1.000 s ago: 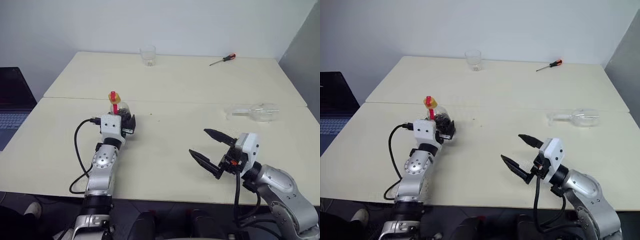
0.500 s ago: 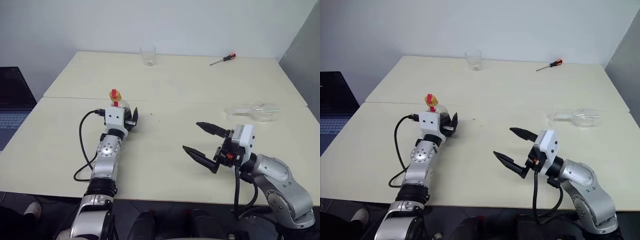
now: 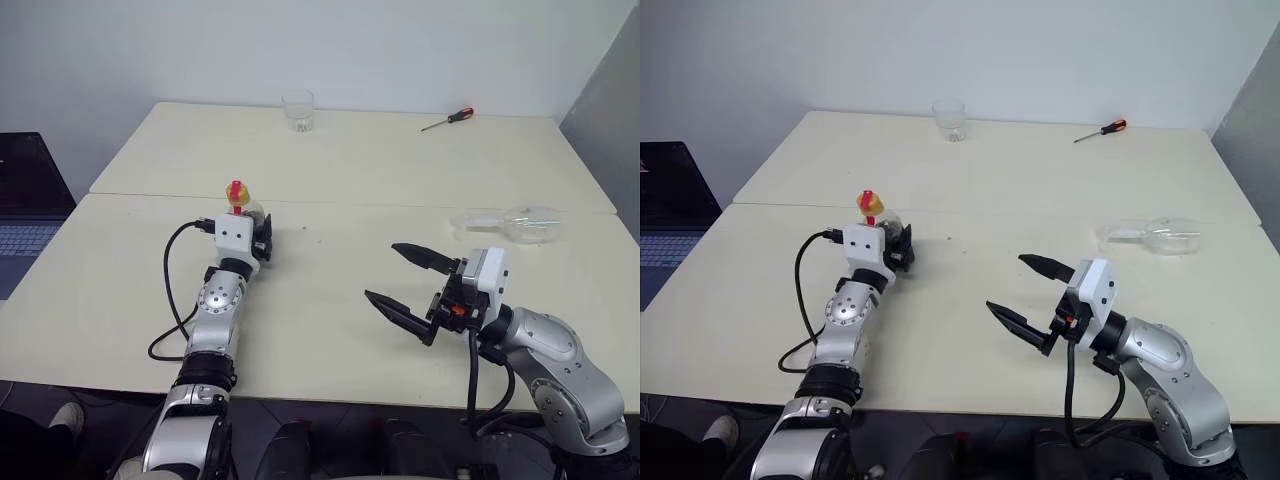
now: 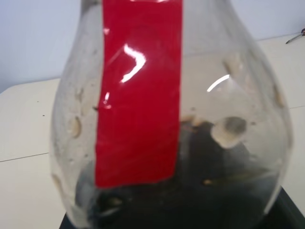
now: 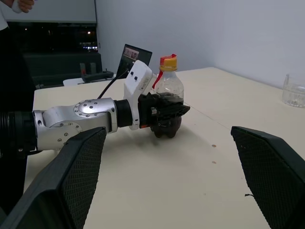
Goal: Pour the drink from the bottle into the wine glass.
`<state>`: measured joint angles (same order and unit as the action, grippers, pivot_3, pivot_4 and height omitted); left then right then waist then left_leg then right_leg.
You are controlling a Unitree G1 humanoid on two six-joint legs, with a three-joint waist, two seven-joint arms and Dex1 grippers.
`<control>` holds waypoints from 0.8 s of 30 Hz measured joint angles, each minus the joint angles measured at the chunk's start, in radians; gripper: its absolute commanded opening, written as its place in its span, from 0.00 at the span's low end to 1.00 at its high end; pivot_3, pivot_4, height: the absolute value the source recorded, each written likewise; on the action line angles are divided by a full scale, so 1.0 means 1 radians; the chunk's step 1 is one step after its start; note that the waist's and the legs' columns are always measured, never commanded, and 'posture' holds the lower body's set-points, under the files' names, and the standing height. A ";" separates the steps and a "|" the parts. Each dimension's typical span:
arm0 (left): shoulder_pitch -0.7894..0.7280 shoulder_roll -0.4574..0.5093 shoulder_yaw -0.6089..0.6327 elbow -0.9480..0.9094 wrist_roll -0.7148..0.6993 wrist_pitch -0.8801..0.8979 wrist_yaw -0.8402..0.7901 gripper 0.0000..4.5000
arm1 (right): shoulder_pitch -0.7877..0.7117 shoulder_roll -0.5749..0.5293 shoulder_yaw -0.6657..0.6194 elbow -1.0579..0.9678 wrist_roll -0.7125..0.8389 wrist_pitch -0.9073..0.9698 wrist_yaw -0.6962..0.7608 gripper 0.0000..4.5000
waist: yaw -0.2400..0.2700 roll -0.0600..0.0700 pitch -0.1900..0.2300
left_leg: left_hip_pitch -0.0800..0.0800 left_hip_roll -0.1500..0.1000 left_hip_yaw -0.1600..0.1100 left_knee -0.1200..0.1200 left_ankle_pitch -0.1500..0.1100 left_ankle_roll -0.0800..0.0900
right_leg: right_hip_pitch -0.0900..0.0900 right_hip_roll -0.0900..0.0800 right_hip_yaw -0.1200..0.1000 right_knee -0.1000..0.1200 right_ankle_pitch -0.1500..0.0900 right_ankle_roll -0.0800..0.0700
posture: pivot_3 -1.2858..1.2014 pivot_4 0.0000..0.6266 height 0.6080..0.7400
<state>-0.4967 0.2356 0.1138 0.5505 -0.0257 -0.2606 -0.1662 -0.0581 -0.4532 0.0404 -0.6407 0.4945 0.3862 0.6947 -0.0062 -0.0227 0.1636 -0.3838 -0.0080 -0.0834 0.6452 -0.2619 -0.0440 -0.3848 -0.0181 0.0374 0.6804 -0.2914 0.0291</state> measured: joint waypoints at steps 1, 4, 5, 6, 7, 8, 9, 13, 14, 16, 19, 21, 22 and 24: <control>-0.002 0.001 0.000 0.004 0.000 -0.002 -0.001 0.43 | 0.000 0.000 0.000 0.000 0.000 0.000 0.000 1.00 | 0.000 0.000 0.000 | 0.000 0.000 0.000 0.000 0.000 0.000 | 0.000 0.000 0.000 0.000 0.000 0.000 | 0.52 0.24 1.00; -0.008 0.005 0.000 0.011 0.000 -0.002 -0.004 0.42 | -0.001 -0.003 -0.001 0.004 0.002 0.000 0.000 1.00 | 0.000 0.000 0.000 | 0.000 0.000 0.000 0.000 0.000 0.000 | 0.000 0.000 0.000 0.000 0.000 0.000 | 0.52 0.24 1.00; -0.009 0.006 0.000 0.011 -0.001 -0.002 -0.009 0.42 | -0.003 -0.004 -0.001 0.008 0.002 0.001 0.000 1.00 | 0.000 0.000 0.000 | 0.000 0.000 0.000 0.000 0.000 0.000 | 0.000 0.000 0.000 0.000 0.000 0.000 | 0.52 0.24 1.00; -0.009 0.008 0.000 0.012 -0.002 -0.001 -0.018 0.41 | -0.010 -0.003 -0.001 0.013 0.003 0.003 -0.002 1.00 | 0.000 0.000 0.000 | 0.000 0.000 0.000 0.000 0.000 0.000 | 0.000 0.000 0.000 0.000 0.000 0.000 | 0.52 0.24 1.00; -0.011 0.012 0.000 0.011 -0.004 0.006 -0.027 0.41 | -0.026 -0.003 -0.001 0.021 0.006 0.010 -0.008 1.00 | 0.000 0.000 0.000 | 0.000 0.000 0.000 0.000 0.000 0.000 | 0.000 0.000 0.000 0.000 0.000 0.000 | 0.52 0.24 1.00; -0.017 0.016 0.000 0.011 -0.009 0.019 -0.045 0.40 | -0.052 -0.002 -0.001 0.031 0.008 0.021 -0.022 1.00 | -0.001 0.000 0.000 | 0.000 0.000 0.000 0.000 0.000 0.000 | 0.000 0.000 0.000 0.000 0.000 0.000 | 0.52 0.24 1.00; -0.023 0.018 -0.001 0.008 -0.017 0.035 -0.066 0.40 | -0.082 0.001 -0.003 0.042 0.008 0.036 -0.037 1.00 | -0.001 0.000 0.000 | 0.000 0.000 0.000 0.000 0.000 0.000 | 0.000 0.000 0.000 0.000 0.000 0.000 | 0.52 0.24 1.00; -0.037 0.047 -0.041 -0.054 -0.077 0.153 -0.231 0.40 | -0.271 0.032 0.002 0.134 -0.004 0.126 -0.121 1.00 | -0.005 0.000 0.000 | -0.001 0.000 0.000 0.000 0.000 0.000 | -0.002 0.002 0.000 0.001 0.000 0.000 | 0.52 0.24 1.00; -0.039 0.052 -0.052 -0.079 -0.093 0.186 -0.275 0.40 | -0.319 0.044 0.004 0.159 -0.006 0.140 -0.136 1.00 | -0.008 0.000 0.001 | -0.001 0.000 0.000 0.000 0.000 0.000 | -0.002 0.002 0.001 0.001 0.000 -0.001 | 0.52 0.24 1.00; -0.048 0.069 -0.082 -0.131 -0.122 0.255 -0.371 0.40 | -0.418 0.077 0.017 0.216 -0.012 0.161 -0.160 1.00 | -0.014 0.000 0.001 | -0.002 0.000 -0.001 0.000 0.000 0.000 | -0.003 0.002 0.001 0.001 0.000 -0.001 | 0.52 0.24 1.00; -0.080 0.093 -0.106 -0.166 -0.141 0.316 -0.459 0.40 | -0.511 0.125 0.026 0.287 -0.021 0.168 -0.178 1.00 | -0.019 0.000 0.001 | -0.003 0.000 -0.001 0.000 0.000 0.000 | -0.004 0.001 0.001 0.000 0.000 -0.001 | 0.52 0.24 1.00; -0.105 0.098 -0.108 -0.166 -0.150 0.322 -0.485 0.40 | -0.530 0.140 0.029 0.314 -0.033 0.165 -0.180 1.00 | -0.019 0.000 0.001 | -0.003 0.000 -0.001 0.000 0.000 0.000 | -0.004 0.000 0.001 0.000 0.000 -0.001 | 0.52 0.24 1.00; -0.112 0.101 -0.108 -0.165 -0.151 0.322 -0.491 0.40 | -0.530 0.145 0.031 0.321 -0.036 0.164 -0.179 1.00 | -0.020 0.000 0.001 | -0.003 0.000 0.000 0.000 0.000 0.000 | -0.004 0.000 0.001 0.000 0.000 -0.001 | 0.52 0.24 1.00; -0.118 0.105 -0.106 -0.159 -0.150 0.316 -0.493 0.40 | -0.528 0.146 0.032 0.332 -0.043 0.162 -0.178 1.00 | -0.022 0.000 0.001 | -0.004 0.000 0.000 0.000 0.000 0.000 | -0.004 -0.001 0.002 0.000 0.000 -0.001 | 0.52 0.24 1.00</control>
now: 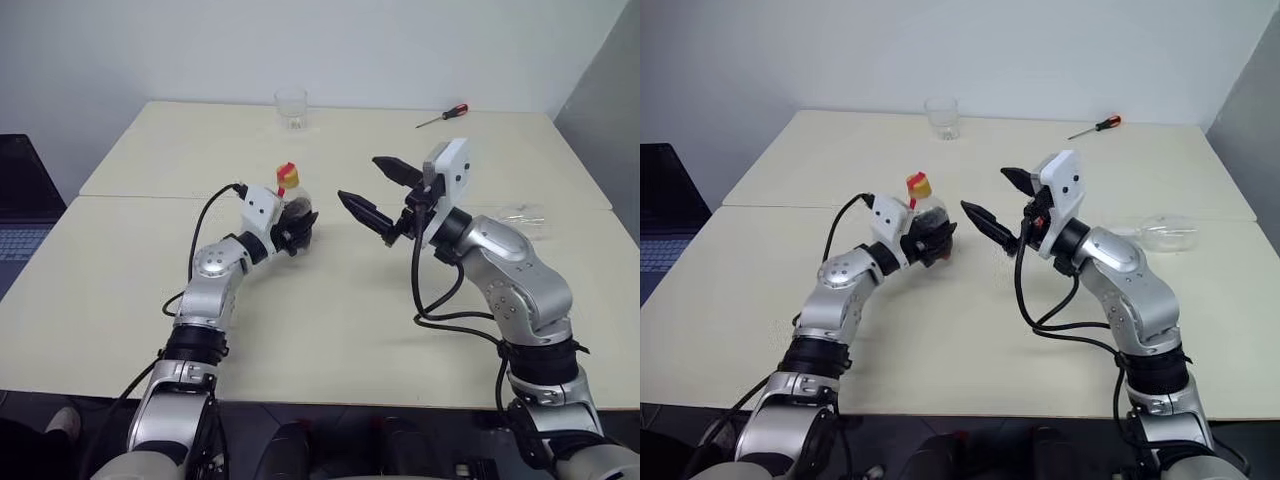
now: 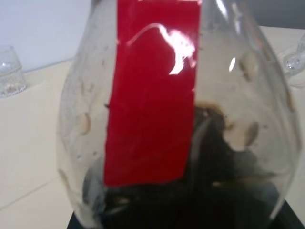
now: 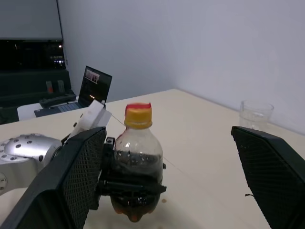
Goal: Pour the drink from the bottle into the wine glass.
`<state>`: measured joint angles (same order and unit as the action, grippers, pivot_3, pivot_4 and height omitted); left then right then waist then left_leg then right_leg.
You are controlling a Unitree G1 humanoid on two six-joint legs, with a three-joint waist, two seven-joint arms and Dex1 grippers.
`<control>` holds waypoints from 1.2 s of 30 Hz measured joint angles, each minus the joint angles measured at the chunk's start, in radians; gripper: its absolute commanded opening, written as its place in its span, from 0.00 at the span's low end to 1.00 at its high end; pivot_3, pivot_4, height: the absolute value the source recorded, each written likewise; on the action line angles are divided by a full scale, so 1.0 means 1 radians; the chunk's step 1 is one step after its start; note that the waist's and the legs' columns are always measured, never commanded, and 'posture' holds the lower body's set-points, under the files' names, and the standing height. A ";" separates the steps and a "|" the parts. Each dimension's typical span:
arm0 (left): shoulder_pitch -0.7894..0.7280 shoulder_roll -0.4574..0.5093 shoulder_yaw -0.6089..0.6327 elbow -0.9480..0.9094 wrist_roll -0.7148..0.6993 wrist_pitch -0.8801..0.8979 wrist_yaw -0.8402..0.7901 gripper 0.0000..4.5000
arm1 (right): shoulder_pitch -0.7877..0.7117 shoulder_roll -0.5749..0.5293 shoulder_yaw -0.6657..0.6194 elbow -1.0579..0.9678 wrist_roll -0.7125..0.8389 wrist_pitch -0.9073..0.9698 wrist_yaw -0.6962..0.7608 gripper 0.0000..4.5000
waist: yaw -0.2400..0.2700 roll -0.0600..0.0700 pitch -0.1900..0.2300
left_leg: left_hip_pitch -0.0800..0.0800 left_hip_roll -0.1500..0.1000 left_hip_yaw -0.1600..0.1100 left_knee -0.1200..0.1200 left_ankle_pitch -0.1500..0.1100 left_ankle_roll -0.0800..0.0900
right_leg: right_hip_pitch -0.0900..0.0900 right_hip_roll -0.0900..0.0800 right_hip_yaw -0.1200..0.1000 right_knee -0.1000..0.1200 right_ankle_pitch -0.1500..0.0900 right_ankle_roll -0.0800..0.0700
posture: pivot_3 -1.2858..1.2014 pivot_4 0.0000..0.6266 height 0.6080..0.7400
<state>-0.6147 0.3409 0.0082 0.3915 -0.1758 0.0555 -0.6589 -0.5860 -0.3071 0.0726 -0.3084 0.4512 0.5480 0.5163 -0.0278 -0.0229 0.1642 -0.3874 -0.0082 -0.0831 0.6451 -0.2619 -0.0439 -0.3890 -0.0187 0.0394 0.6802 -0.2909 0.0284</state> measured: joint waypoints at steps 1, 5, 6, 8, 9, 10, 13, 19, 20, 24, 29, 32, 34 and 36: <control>0.002 0.000 0.001 0.006 0.003 -0.006 0.014 0.40 | 0.010 -0.001 -0.001 -0.003 -0.001 -0.003 0.000 1.00 | 0.000 0.000 0.000 | 0.000 0.000 0.000 0.000 0.000 0.000 | 0.000 -0.001 0.000 0.000 0.000 0.000 | 0.52 0.24 1.00; 0.043 -0.017 0.054 0.008 0.038 -0.041 0.172 0.40 | 0.073 -0.020 -0.001 -0.041 -0.006 -0.003 -0.002 1.00 | -0.001 0.000 0.000 | 0.000 0.001 -0.001 0.000 0.000 0.000 | -0.001 -0.001 0.000 0.001 0.000 0.000 | 0.52 0.24 1.00; 0.055 -0.023 0.079 0.008 0.043 -0.037 0.230 0.40 | 0.089 -0.025 -0.003 -0.056 -0.006 -0.002 -0.006 1.00 | -0.001 0.000 0.000 | 0.000 0.001 -0.001 0.000 0.000 0.000 | -0.001 -0.001 0.000 0.001 0.000 0.000 | 0.52 0.24 1.00; 0.078 -0.028 0.111 0.005 0.047 -0.027 0.305 0.40 | 0.116 -0.030 -0.011 -0.086 -0.005 0.003 -0.016 1.00 | -0.003 0.000 0.000 | 0.000 0.001 -0.001 0.000 0.000 0.000 | -0.001 -0.001 0.000 0.001 0.000 0.000 | 0.52 0.24 1.00; 0.094 -0.030 0.119 -0.002 0.051 -0.024 0.330 0.40 | 0.132 -0.031 -0.016 -0.106 0.001 0.008 -0.019 1.00 | -0.003 0.000 0.000 | 0.000 0.001 -0.002 0.000 0.000 0.000 | -0.001 -0.001 -0.001 0.001 0.000 0.000 | 0.52 0.24 1.00; 0.111 -0.030 0.119 -0.010 0.056 -0.023 0.341 0.40 | 0.144 -0.031 -0.016 -0.123 0.005 0.012 -0.021 1.00 | -0.002 0.000 0.000 | 0.000 0.001 -0.002 0.000 0.000 0.000 | 0.000 -0.001 -0.001 0.001 0.000 0.000 | 0.52 0.24 1.00; 0.131 -0.039 0.098 -0.027 0.057 -0.020 0.312 0.40 | 0.149 -0.034 -0.016 -0.149 0.023 0.028 -0.014 1.00 | 0.000 0.000 0.000 | -0.001 0.001 -0.002 0.001 0.000 0.000 | 0.000 -0.001 -0.001 0.001 0.000 0.000 | 0.52 0.24 1.00; 0.098 -0.037 0.007 -0.034 0.037 -0.020 0.117 0.40 | 0.061 -0.032 0.027 -0.103 0.012 0.028 0.027 1.00 | -0.001 0.000 0.000 | 0.000 0.000 -0.001 0.001 0.000 0.000 | 0.000 0.000 -0.001 0.001 0.001 0.000 | 0.52 0.24 1.00; 0.090 -0.037 -0.011 -0.038 0.035 -0.018 0.082 0.40 | 0.025 -0.027 0.038 -0.078 0.000 0.027 0.028 1.00 | -0.004 0.000 0.000 | 0.000 0.000 -0.001 0.001 0.000 0.000 | 0.000 0.000 -0.001 0.001 0.001 0.000 | 0.52 0.24 1.00; 0.085 -0.043 -0.081 -0.088 0.007 0.002 -0.046 0.40 | -0.085 -0.002 0.070 0.020 -0.032 0.028 0.034 1.00 | -0.006 0.000 0.001 | 0.000 0.001 -0.001 0.000 0.000 0.000 | -0.001 0.000 0.000 0.001 0.001 0.000 | 0.52 0.24 1.00; 0.085 -0.037 -0.131 -0.126 -0.042 0.024 -0.204 0.40 | -0.140 0.023 0.089 0.092 -0.030 0.028 0.094 1.00 | -0.006 0.000 0.001 | -0.002 0.001 0.000 0.001 0.000 0.000 | -0.002 0.000 0.000 0.000 0.001 0.000 | 0.52 0.24 1.00; 0.076 -0.029 -0.132 -0.125 -0.046 0.027 -0.245 0.40 | -0.147 0.036 0.090 0.112 -0.030 0.027 0.121 1.00 | -0.005 0.000 0.001 | -0.002 0.001 -0.001 0.001 0.000 0.000 | -0.002 0.000 -0.001 0.001 0.001 0.000 | 0.52 0.24 1.00; 0.057 -0.028 -0.132 -0.125 -0.047 0.027 -0.262 0.40 | -0.147 0.041 0.090 0.123 -0.030 0.027 0.134 1.00 | -0.005 0.000 0.001 | -0.002 0.001 -0.002 0.001 0.000 0.001 | -0.002 0.000 -0.001 0.001 0.001 0.000 | 0.52 0.24 1.00; 0.044 -0.028 -0.131 -0.125 -0.047 0.027 -0.272 0.40 | -0.147 0.043 0.090 0.129 -0.030 0.027 0.139 1.00 | -0.005 0.001 0.001 | -0.002 0.001 -0.002 0.001 0.000 0.001 | -0.002 0.000 -0.001 0.001 0.001 0.000 | 0.52 0.24 1.00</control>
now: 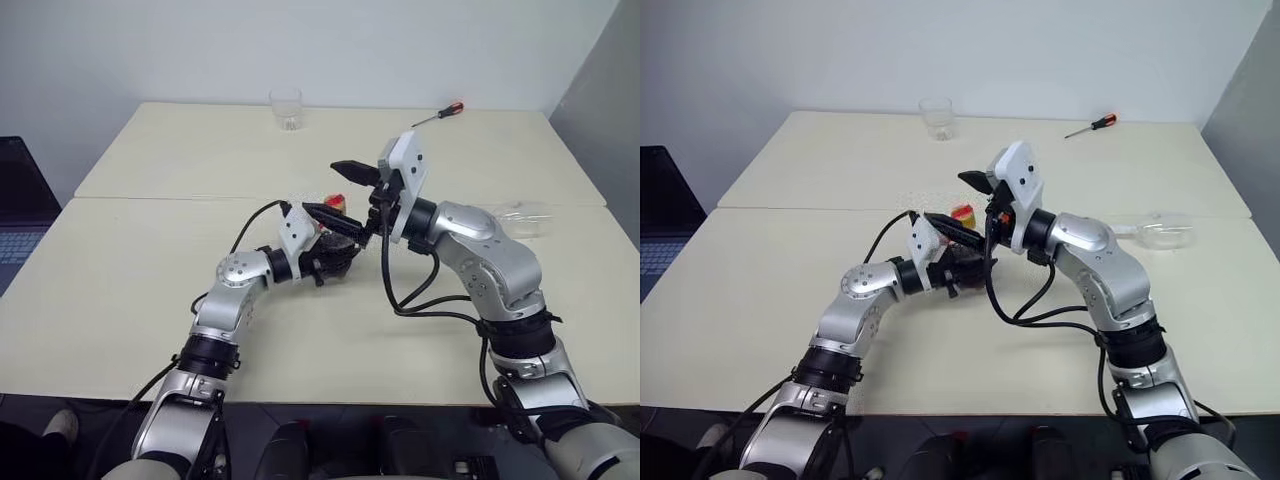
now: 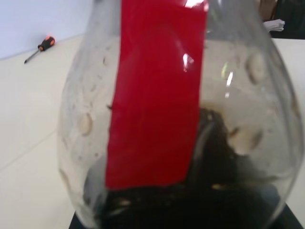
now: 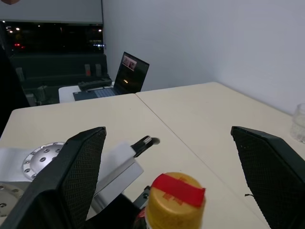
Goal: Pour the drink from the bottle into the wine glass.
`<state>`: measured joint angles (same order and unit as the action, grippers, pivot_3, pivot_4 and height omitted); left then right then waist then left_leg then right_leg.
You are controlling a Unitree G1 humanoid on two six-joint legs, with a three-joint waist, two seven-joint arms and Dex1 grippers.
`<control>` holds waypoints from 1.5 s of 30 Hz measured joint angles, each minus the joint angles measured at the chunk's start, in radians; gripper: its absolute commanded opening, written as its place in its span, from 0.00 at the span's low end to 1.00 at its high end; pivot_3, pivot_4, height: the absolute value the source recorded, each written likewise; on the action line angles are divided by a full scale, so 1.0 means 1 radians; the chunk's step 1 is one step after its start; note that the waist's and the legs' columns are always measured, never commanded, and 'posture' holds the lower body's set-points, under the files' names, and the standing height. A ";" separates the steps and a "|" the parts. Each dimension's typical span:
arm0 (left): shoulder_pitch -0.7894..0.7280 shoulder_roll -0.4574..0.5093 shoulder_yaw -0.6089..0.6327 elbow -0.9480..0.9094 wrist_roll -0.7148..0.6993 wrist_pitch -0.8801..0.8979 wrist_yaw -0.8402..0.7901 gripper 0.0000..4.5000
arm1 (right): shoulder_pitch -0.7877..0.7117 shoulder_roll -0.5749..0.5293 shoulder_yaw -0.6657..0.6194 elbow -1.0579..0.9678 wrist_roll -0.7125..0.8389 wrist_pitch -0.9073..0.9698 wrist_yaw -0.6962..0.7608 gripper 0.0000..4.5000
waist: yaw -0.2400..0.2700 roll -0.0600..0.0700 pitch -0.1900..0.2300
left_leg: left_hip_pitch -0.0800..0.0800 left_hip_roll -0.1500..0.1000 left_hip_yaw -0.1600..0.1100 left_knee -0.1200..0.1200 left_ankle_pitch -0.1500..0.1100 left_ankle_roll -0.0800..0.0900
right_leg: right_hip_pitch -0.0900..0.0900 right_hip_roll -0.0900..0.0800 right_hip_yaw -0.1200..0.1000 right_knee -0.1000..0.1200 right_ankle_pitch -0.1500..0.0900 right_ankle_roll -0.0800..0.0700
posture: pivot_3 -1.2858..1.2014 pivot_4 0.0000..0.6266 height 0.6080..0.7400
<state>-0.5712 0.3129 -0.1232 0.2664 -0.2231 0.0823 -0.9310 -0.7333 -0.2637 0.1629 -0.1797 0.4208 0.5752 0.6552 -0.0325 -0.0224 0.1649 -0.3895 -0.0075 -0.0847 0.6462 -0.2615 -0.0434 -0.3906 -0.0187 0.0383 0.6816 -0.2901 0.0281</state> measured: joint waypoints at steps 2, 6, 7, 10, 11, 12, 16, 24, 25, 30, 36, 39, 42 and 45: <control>-0.003 0.000 0.001 0.000 0.000 0.000 -0.003 0.40 | 0.000 0.003 0.000 0.006 0.000 0.001 0.000 1.00 | 0.000 0.000 0.000 | 0.000 0.000 0.000 0.000 0.000 0.000 | 0.000 0.000 0.000 0.000 0.000 0.000 | 0.52 0.24 1.00; -0.002 0.000 0.001 0.000 0.000 0.000 -0.011 0.40 | 0.000 0.010 -0.004 0.012 0.001 0.005 -0.002 1.00 | -0.001 0.000 0.000 | 0.000 0.000 0.000 0.000 0.000 0.000 | -0.001 0.000 0.000 0.000 0.000 0.000 | 0.52 0.24 1.00; -0.001 0.000 0.001 0.000 0.000 0.000 -0.013 0.40 | 0.000 0.011 -0.005 0.014 0.001 0.007 -0.003 0.96 | -0.001 0.000 0.000 | 0.000 0.000 0.000 0.000 0.000 0.000 | -0.001 0.000 0.000 0.000 0.000 0.000 | 0.52 0.24 1.00; 0.003 0.000 0.001 -0.001 -0.001 0.001 -0.019 0.40 | -0.001 0.012 -0.013 0.028 0.001 0.014 -0.003 0.80 | 0.000 0.000 0.000 | 0.000 0.000 0.000 0.000 0.000 0.000 | -0.001 0.000 0.000 0.000 0.000 0.000 | 0.52 0.24 1.00; 0.005 0.000 0.001 -0.001 -0.001 0.002 -0.020 0.40 | -0.001 0.011 -0.016 0.029 0.001 0.017 -0.002 0.72 | 0.000 0.000 0.000 | 0.000 0.000 0.000 0.000 0.000 0.000 | -0.001 0.000 0.000 0.000 0.000 0.000 | 0.52 0.24 1.00; 0.006 0.000 0.001 -0.001 -0.001 0.002 -0.020 0.40 | -0.001 0.010 -0.017 0.029 0.001 0.018 -0.002 0.65 | 0.000 0.000 0.000 | 0.000 0.000 0.000 0.000 0.000 0.000 | -0.001 0.000 0.000 0.000 0.000 0.000 | 0.52 0.24 1.00; 0.006 0.000 0.002 -0.001 -0.001 0.006 -0.019 0.40 | -0.001 0.011 -0.021 0.029 0.005 0.021 0.006 0.35 | -0.001 0.000 0.000 | 0.000 0.000 0.000 0.000 0.000 0.000 | -0.001 0.000 0.000 0.000 0.000 0.000 | 0.52 0.24 1.00; 0.008 0.006 0.002 -0.003 -0.002 0.021 -0.021 0.40 | -0.001 -0.004 -0.026 0.027 0.032 0.027 0.036 0.01 | 0.000 0.000 0.000 | -0.001 0.000 0.000 0.000 0.000 0.000 | -0.001 0.000 0.000 0.000 0.000 0.000 | 0.52 0.24 1.00; 0.008 0.007 0.002 -0.007 -0.002 0.022 -0.022 0.40 | -0.002 -0.005 -0.028 0.027 0.034 0.028 0.041 0.01 | 0.000 0.000 0.000 | -0.001 0.000 0.000 0.000 0.000 0.000 | -0.001 0.000 0.000 0.000 0.000 0.000 | 0.52 0.24 1.00; 0.008 0.010 0.002 -0.029 -0.004 0.028 -0.024 0.40 | -0.007 -0.008 -0.043 0.028 0.056 0.033 0.066 0.01 | 0.000 0.000 0.000 | -0.001 0.000 0.000 0.000 0.000 0.000 | -0.001 0.000 0.000 0.000 0.000 0.000 | 0.52 0.24 1.00; 0.008 0.010 0.002 -0.034 -0.011 0.028 -0.023 0.40 | -0.029 -0.009 -0.055 0.031 0.094 0.074 0.085 0.30 | 0.000 0.000 0.000 | -0.001 0.000 0.000 0.000 0.000 0.000 | -0.001 0.000 0.000 0.000 0.000 0.000 | 0.52 0.24 1.00; 0.008 0.011 0.002 -0.034 -0.012 0.028 -0.022 0.40 | -0.029 -0.009 -0.065 0.031 0.113 0.101 0.087 0.53 | 0.000 0.000 0.000 | -0.001 0.000 0.000 0.000 0.000 0.000 | -0.001 0.000 0.000 0.000 0.000 0.000 | 0.52 0.24 1.00; 0.008 0.013 0.002 -0.034 -0.012 0.028 -0.022 0.40 | -0.032 -0.009 -0.065 0.035 0.117 0.118 0.086 0.60 | 0.000 0.000 0.000 | -0.001 0.000 0.000 0.000 0.000 0.000 | -0.001 0.000 0.000 0.000 0.000 0.000 | 0.52 0.24 1.00; 0.008 0.014 0.002 -0.034 -0.012 0.028 -0.022 0.40 | -0.034 -0.009 -0.066 0.050 0.117 0.121 0.086 0.60 | 0.000 0.000 0.000 | -0.001 0.000 0.000 0.000 0.000 0.000 | -0.001 0.000 0.000 0.000 0.000 0.000 | 0.52 0.24 1.00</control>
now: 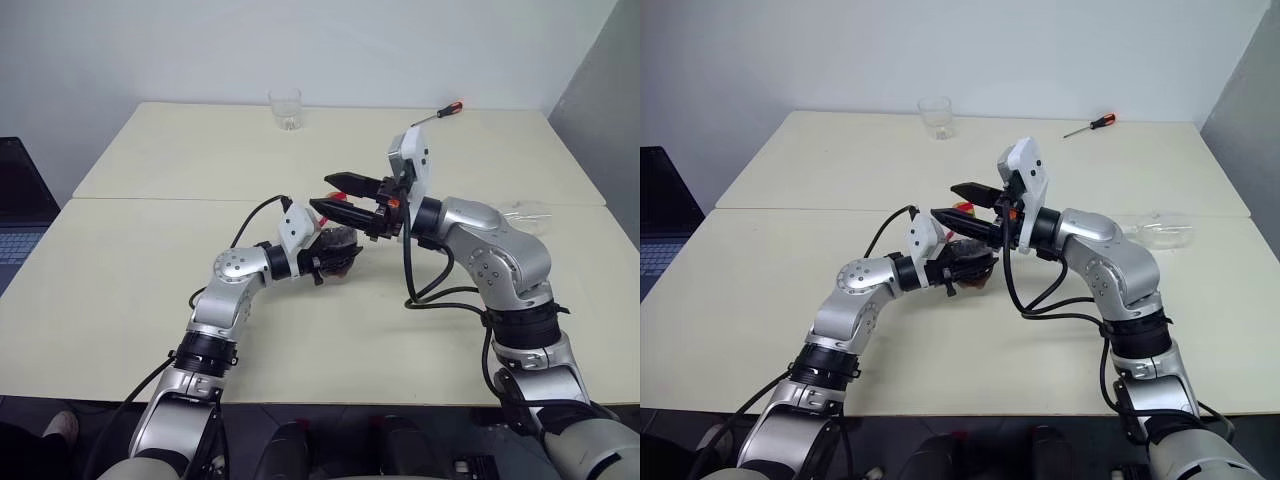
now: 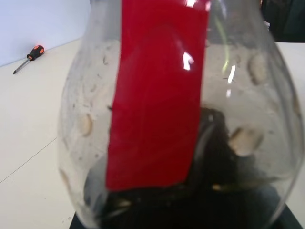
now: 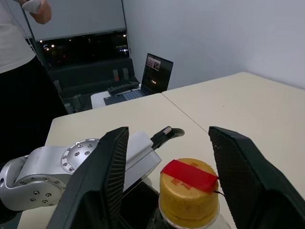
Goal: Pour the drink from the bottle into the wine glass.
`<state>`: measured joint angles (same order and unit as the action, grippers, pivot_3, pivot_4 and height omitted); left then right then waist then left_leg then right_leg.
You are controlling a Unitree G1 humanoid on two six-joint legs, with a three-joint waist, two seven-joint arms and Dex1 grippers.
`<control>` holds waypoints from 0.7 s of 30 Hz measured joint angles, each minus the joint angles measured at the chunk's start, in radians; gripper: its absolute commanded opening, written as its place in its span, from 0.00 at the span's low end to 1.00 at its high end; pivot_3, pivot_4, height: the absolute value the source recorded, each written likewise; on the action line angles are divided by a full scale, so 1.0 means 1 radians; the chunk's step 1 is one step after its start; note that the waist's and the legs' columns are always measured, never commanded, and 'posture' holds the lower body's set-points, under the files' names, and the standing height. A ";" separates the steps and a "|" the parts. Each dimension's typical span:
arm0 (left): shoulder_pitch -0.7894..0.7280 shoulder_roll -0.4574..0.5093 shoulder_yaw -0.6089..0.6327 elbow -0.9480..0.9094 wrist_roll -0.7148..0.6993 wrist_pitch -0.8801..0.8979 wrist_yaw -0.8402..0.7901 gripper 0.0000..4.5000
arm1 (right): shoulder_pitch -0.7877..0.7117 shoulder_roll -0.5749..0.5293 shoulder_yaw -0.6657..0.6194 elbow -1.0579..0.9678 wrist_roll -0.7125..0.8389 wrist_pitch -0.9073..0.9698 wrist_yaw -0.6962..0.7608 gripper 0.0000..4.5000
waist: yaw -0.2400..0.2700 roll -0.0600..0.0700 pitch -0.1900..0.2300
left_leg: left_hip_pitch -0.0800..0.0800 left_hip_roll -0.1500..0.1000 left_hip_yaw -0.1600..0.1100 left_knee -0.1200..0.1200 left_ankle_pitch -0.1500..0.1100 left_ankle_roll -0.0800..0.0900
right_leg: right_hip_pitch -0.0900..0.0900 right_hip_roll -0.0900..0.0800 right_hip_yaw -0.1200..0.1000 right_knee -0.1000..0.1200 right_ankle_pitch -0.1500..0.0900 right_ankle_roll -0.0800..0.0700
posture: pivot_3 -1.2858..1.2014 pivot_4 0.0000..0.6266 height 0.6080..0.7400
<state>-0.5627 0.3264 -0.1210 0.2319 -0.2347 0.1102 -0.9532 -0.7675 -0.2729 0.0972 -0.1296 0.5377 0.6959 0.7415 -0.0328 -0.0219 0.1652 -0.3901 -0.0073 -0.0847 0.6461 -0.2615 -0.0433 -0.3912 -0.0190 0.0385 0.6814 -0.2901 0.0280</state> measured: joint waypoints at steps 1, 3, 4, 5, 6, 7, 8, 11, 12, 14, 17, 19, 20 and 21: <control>0.000 0.000 0.000 0.000 0.000 0.000 0.000 0.40 | 0.000 0.000 0.000 0.004 0.000 0.000 0.000 0.60 | 0.000 0.000 0.000 | 0.000 0.000 0.000 0.000 0.000 0.000 | 0.000 0.000 0.000 0.000 0.000 0.000 | 0.52 0.24 1.00; 0.000 0.000 0.000 0.000 0.000 0.000 0.000 0.40 | -0.001 0.000 0.000 0.014 -0.001 0.000 0.000 0.60 | 0.000 0.000 0.000 | 0.000 0.000 0.000 0.000 0.000 0.000 | 0.000 0.000 0.000 0.000 0.000 0.000 | 0.52 0.24 1.00; 0.000 0.000 0.000 0.000 0.000 0.000 0.000 0.40 | -0.001 0.000 0.000 0.019 -0.003 0.000 0.000 0.60 | 0.000 0.000 0.000 | 0.000 0.000 0.000 0.000 0.000 0.000 | 0.000 0.000 0.000 0.000 0.000 0.000 | 0.52 0.24 1.00; 0.000 0.000 0.000 0.000 0.000 0.000 0.000 0.40 | -0.001 0.000 0.000 0.022 -0.005 -0.001 0.000 0.60 | 0.000 0.000 0.000 | 0.000 0.000 0.000 0.000 0.000 0.000 | 0.000 0.000 0.000 0.000 0.000 0.000 | 0.52 0.24 1.00; 0.000 -0.001 0.000 0.000 0.000 0.000 0.001 0.40 | -0.001 0.000 0.000 0.024 -0.005 -0.003 0.000 0.60 | 0.000 0.000 0.000 | 0.000 0.000 0.000 0.000 0.000 0.000 | 0.000 0.000 0.000 0.000 0.000 0.000 | 0.52 0.24 1.00; -0.001 -0.001 0.000 0.000 0.000 0.000 0.001 0.40 | -0.002 0.000 0.000 0.027 -0.006 -0.004 0.000 0.60 | 0.000 0.000 0.000 | 0.000 0.000 0.000 0.000 0.000 0.000 | 0.000 0.000 0.000 0.000 0.000 0.000 | 0.52 0.24 1.00; -0.001 -0.002 0.000 0.000 0.000 0.000 0.001 0.40 | -0.003 0.000 0.000 0.028 -0.007 -0.005 0.000 0.60 | 0.000 0.000 0.000 | 0.000 0.000 0.000 0.000 0.000 0.000 | 0.000 0.000 0.000 0.000 0.000 0.000 | 0.52 0.24 1.00; -0.002 -0.003 0.000 0.000 0.000 0.000 0.001 0.40 | -0.006 0.000 0.000 0.028 -0.008 -0.012 0.002 0.60 | 0.000 0.000 0.000 | 0.000 0.000 0.000 0.000 0.000 0.000 | 0.000 0.000 0.000 0.000 0.000 0.000 | 0.52 0.24 1.00; -0.003 -0.003 0.000 0.000 0.000 0.000 0.001 0.40 | -0.006 0.000 0.000 0.028 -0.008 -0.012 0.002 0.60 | 0.000 0.000 0.000 | 0.000 0.000 0.000 0.000 0.000 0.000 | 0.000 0.000 0.000 0.000 0.000 0.000 | 0.52 0.24 1.00; -0.006 -0.003 0.000 0.000 0.000 0.000 0.000 0.40 | -0.006 0.000 0.000 0.030 -0.008 -0.014 0.004 0.51 | 0.000 0.000 0.000 | 0.000 0.000 0.000 0.000 0.000 0.000 | 0.000 0.000 0.000 0.000 0.000 0.000 | 0.52 0.24 1.00; -0.013 -0.003 0.000 0.000 0.000 -0.001 0.000 0.40 | -0.007 -0.002 0.000 0.043 -0.010 -0.025 0.008 0.31 | 0.000 0.000 0.000 | 0.000 0.000 0.000 0.000 0.000 0.000 | 0.000 0.000 0.000 0.000 0.000 0.000 | 0.52 0.24 1.00; -0.014 -0.006 0.000 0.000 0.000 -0.001 0.001 0.40 | -0.008 -0.005 0.000 0.046 -0.010 -0.031 0.013 0.28 | 0.000 0.000 0.000 | 0.000 0.000 0.000 0.000 0.000 0.000 | 0.000 0.000 0.000 0.000 0.000 0.000 | 0.52 0.24 1.00; -0.014 -0.007 0.000 0.000 0.000 -0.001 0.001 0.40 | -0.008 -0.006 0.000 0.046 -0.010 -0.032 0.015 0.28 | 0.000 0.000 0.000 | 0.000 0.000 0.000 0.000 0.000 0.000 | 0.000 0.000 0.000 0.000 0.000 0.000 | 0.52 0.24 1.00; -0.014 -0.008 0.000 0.000 0.000 -0.001 0.001 0.40 | -0.008 -0.006 0.000 0.046 -0.010 -0.032 0.016 0.28 | 0.000 0.000 0.000 | 0.000 0.000 0.000 0.000 0.000 0.000 | 0.000 0.000 0.000 0.000 0.000 0.000 | 0.52 0.24 1.00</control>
<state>-0.5766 0.3184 -0.1210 0.2321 -0.2349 0.1095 -0.9520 -0.7752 -0.2793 0.0974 -0.0837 0.5276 0.6637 0.7575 -0.0328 -0.0220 0.1652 -0.3902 -0.0073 -0.0845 0.6460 -0.2615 -0.0433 -0.3914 -0.0189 0.0386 0.6813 -0.2901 0.0280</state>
